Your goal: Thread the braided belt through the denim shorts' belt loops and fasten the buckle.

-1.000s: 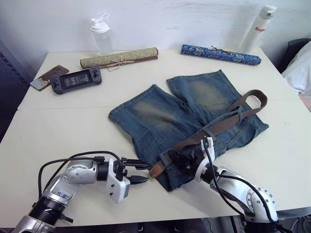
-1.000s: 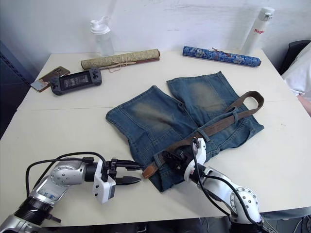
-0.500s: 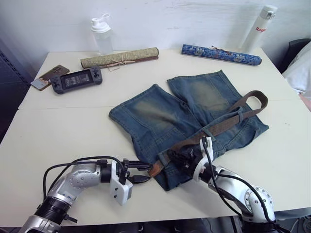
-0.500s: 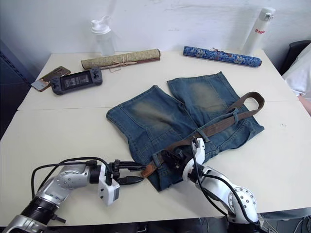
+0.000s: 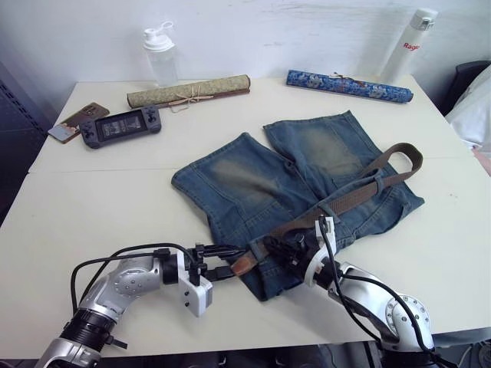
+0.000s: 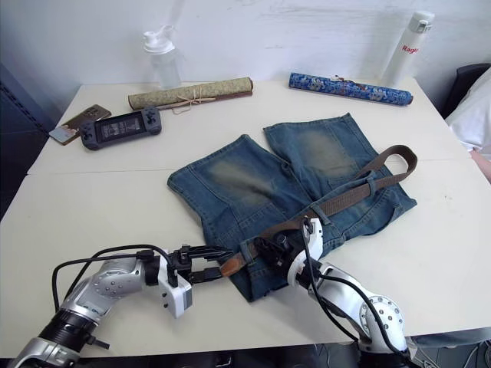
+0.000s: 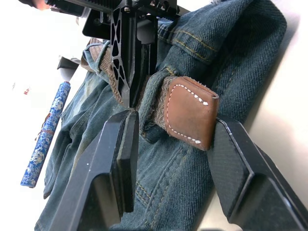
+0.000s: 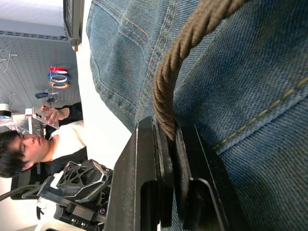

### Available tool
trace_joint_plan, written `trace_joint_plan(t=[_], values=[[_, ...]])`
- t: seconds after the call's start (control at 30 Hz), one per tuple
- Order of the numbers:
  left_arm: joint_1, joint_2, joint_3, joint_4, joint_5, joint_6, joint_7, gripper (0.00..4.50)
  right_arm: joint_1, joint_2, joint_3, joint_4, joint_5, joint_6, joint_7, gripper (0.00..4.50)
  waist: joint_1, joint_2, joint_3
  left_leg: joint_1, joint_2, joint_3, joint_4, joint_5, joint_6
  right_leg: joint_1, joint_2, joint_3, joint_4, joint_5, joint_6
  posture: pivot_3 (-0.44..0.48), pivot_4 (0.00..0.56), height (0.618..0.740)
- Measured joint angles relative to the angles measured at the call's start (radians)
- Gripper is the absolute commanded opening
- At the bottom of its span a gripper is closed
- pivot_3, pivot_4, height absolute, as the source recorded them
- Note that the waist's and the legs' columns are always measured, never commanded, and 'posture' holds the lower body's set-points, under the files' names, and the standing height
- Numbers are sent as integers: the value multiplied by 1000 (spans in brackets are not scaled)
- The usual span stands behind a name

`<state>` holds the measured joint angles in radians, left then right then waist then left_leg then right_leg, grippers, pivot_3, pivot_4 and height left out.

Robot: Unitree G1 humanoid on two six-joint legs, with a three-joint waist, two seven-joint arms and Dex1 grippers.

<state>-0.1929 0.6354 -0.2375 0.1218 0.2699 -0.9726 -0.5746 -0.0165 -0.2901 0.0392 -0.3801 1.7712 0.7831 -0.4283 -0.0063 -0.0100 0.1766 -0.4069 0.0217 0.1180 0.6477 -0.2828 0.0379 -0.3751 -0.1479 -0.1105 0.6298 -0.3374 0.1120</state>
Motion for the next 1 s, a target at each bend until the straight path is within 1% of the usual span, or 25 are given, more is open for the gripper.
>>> trace_joint_plan(t=[0.07, 0.17, 0.2, 0.47, 0.5, 0.57, 0.63, 0.67, 0.7, 0.73, 0.8, 0.83, 0.87, 0.9, 1.0], values=[[0, 3, -2, -2, -9, -6, 0, 1500, 0, 0, 0, 0, -1, 1, 1, 0, 0, 0, 0, 0, 0, 0, 0, 0, 0, 0, 0, 0, 0, 0, 0, 0, 150, 717], [-6, 8, -13, -2, -20, -21, -3, 339, -1, -1, 0, 1, -2, 2, 1, 0, 0, 0, 0, 0, 0, 0, 0, 0, 0, 0, 0, 0, 0, 0, 0, 0, 150, 717], [-12, 11, -14, -2, -26, -23, -4, 94, -1, -1, 1, 1, -2, 2, 1, 0, 0, 0, 0, 0, 0, 0, 0, 0, 0, 0, 0, 0, 0, 0, 0, 0, 150, 717], [-33, 27, -19, 18, -20, -50, -10, 94, -13, 5, 9, 1, -14, 0, -15, 0, -2, 0, 0, 0, 0, 0, 0, 0, 0, 0, 0, 0, 0, 0, 0, 0, 150, 717], [-34, 28, -19, 21, -17, -53, -10, 21, -14, 6, 8, 1, -15, 0, -17, 401, -2, 0, 0, 0, 0, 0, 0, 0, 0, 0, 0, 0, 0, 0, 0, 0, 150, 717], [-40, 28, -19, 44, -13, -70, -6, 0, -14, 6, 4, -3, -22, -5, -18, 868, -2, 0, 0, 0, 0, 0, 0, 0, 0, 0, 0, 0, 0, 0, 0, 0, 150, 717], [-40, 28, -19, 56, -5, -88, -1, 0, -3, -1, -17, -9, -16, -29, -27, 1587, 1, 0, 0, 0, 0, 1, 0, 0, 0, 0, 0, 0, 0, 0, 0, 0, 150, 717], [-40, 28, -19, 57, -2, -95, 2, 0, 4, -16, -25, -25, -9, -34, -26, 2171, 1, 0, 0, 0, 0, 1, 0, 0, 0, 0, 0, 0, 0, 0, 0, 0, 150, 717], [-40, 28, -19, 59, 0, -97, 4, 0, 7, -24, -33, -38, -6, -37, -26, 2522, 1, 0, 0, 0, 0, 1, 0, 0, 0, 0, 0, 0, 0, 0, 0, 0, 150, 717], [-40, 28, -19, 61, 4, -99, 8, 0, 14, -53, -50, -70, 6, -39, -18, 3143, 2, 0, 0, 0, 0, 1, 1, 0, 0, 0, 0, 0, 0, 0, 0, 0, 150, 717], [-40, 28, -19, 63, 6, -99, 10, 0, 23, -96, -71, -103, 14, -36, -2, 3812, 3, 0, 0, 0, 0, 1, 1, 0, 0, 0, -1, 0, 0, 0, 0, 0, 150, 717], [-39, 28, -19, 63, 6, -100, 11, 0, 26, -108, -78, -111, 16, -35, 2, 3812, 4, 0, 0, -1, 0, 1, 1, 0, 1, 0, -1, 0, 0, 0, 0, 0, 150, 717], [-38, 28, -19, 64, 7, -99, 13, 0, 41, -220, -118, -154, -2, -2, 64, 3812, 5, 0, 0, -1, -1, 1, 1, -2, 3, 0, -1, 0, 0, 0, 0, 0, 150, 717], [-38, 29, -19, 64, 6, -98, 14, 0, 56, -294, -154, -181, -30, 21, 120, 3812, 6, 1, 1, -1, -1, 1, 1, -2, 4, 0, -1, 0, -1, 0, 0, 0, 150, 717], [-38, 30, -19, 60, 4, -90, 13, 0, 96, -443, -218, -253, -167, 48, 303, 3812, 7, 0, 1, 0, 0, 0, 1, -2, 4, 0, 0, 0, -1, 0, 0, 0, 150, 717]])
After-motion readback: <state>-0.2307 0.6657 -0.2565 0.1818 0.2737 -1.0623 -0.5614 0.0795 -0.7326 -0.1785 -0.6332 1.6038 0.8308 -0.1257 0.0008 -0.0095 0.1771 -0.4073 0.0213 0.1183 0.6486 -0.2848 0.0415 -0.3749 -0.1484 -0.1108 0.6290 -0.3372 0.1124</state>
